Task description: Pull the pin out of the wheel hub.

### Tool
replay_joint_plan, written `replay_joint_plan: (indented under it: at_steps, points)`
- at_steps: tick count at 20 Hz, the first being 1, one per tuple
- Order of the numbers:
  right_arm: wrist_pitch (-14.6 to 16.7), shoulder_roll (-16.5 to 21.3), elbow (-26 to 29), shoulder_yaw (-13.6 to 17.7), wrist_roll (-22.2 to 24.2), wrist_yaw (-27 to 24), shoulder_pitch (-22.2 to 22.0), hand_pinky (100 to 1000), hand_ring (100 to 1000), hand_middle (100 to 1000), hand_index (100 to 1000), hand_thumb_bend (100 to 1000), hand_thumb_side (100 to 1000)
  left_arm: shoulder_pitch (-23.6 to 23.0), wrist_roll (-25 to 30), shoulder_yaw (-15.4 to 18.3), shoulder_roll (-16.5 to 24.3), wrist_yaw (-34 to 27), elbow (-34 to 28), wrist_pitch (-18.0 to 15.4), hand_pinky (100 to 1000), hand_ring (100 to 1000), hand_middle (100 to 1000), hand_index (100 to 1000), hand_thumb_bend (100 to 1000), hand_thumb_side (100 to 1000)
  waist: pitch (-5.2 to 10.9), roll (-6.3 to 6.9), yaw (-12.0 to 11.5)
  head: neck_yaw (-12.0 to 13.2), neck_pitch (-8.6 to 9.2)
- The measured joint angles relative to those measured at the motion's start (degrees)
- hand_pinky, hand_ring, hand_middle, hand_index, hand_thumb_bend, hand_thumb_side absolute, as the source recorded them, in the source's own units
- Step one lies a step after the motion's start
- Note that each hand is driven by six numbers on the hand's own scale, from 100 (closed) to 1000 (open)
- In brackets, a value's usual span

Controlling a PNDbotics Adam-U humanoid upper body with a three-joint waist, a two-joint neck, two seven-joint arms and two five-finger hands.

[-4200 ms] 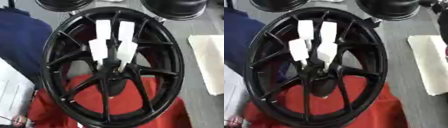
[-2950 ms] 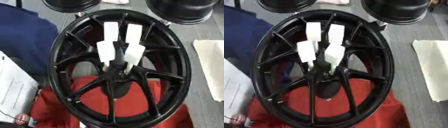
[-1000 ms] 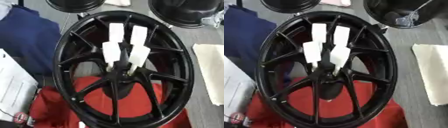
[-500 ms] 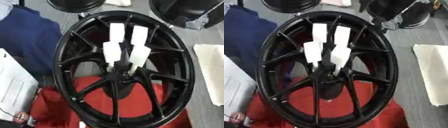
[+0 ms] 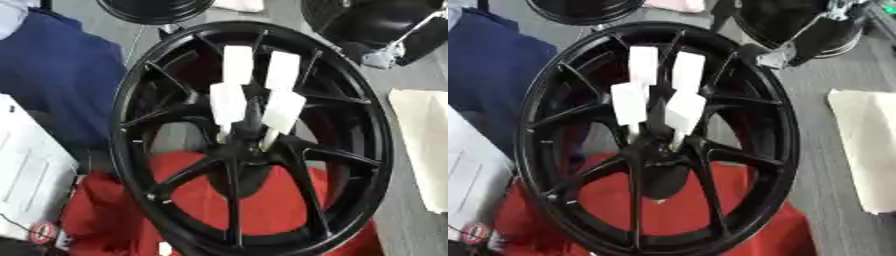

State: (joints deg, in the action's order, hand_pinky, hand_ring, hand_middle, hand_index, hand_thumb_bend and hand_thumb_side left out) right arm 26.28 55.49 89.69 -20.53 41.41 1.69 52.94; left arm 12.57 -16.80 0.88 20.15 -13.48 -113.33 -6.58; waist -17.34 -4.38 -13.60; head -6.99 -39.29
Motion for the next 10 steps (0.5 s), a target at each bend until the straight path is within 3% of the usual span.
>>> replay_joint_plan:
  at_steps: [3, 10]
  points:
    - [-0.5, -0.9, -1.5, -0.1, 0.5, 1.1, 0.9, 837, 920, 762, 832, 137, 416, 0.0, 0.1, 0.0, 0.0, -0.1, 0.0, 0.1, 765, 807, 700, 753, 227, 713, 0.00, -0.09, -0.2, -0.1, -0.42]
    - [-1.9, -2.4, -4.5, -1.7, 1.9, 3.8, 2.4, 829, 923, 762, 837, 131, 435, 0.0, 0.1, -0.3, 0.0, -0.1, 0.0, 0.1, 765, 808, 701, 753, 226, 716, 0.00, -0.56, -0.3, -0.2, -0.94]
